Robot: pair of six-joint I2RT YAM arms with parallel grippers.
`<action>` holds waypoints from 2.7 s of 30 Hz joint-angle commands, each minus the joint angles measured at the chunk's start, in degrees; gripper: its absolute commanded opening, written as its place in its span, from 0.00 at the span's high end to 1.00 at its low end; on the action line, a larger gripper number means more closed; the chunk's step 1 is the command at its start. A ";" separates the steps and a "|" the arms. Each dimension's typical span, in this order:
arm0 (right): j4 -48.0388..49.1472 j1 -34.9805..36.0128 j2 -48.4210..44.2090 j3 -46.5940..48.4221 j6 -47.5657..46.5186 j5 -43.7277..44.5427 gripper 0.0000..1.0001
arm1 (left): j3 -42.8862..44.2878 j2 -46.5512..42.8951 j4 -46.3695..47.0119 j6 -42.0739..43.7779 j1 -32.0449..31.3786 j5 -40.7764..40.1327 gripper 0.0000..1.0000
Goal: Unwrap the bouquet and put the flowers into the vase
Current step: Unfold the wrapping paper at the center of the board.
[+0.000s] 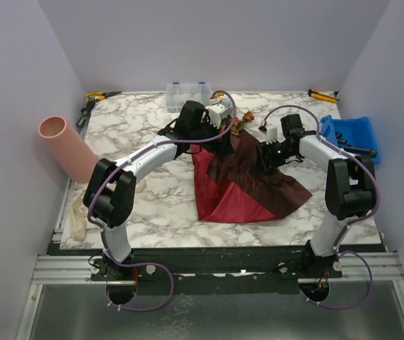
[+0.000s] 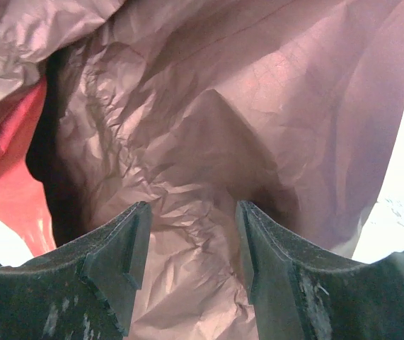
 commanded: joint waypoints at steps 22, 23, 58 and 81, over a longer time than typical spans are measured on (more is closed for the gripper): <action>1.07 -0.25 10.26 0.91 0.75 -1.09 0.45 | 6.78 5.14 -10.56 1.79 5.42 -4.12 0.89; 1.03 -0.24 10.52 1.03 0.82 -0.93 0.45 | 5.89 3.54 -10.72 1.71 6.31 -4.21 0.95; -0.60 -0.29 13.27 1.43 2.49 5.26 0.48 | -15.92 -11.46 -16.48 11.33 27.24 -34.08 0.88; -0.15 -0.33 13.35 1.44 2.39 5.50 0.48 | -5.05 -3.21 -19.78 14.25 20.07 -11.65 0.49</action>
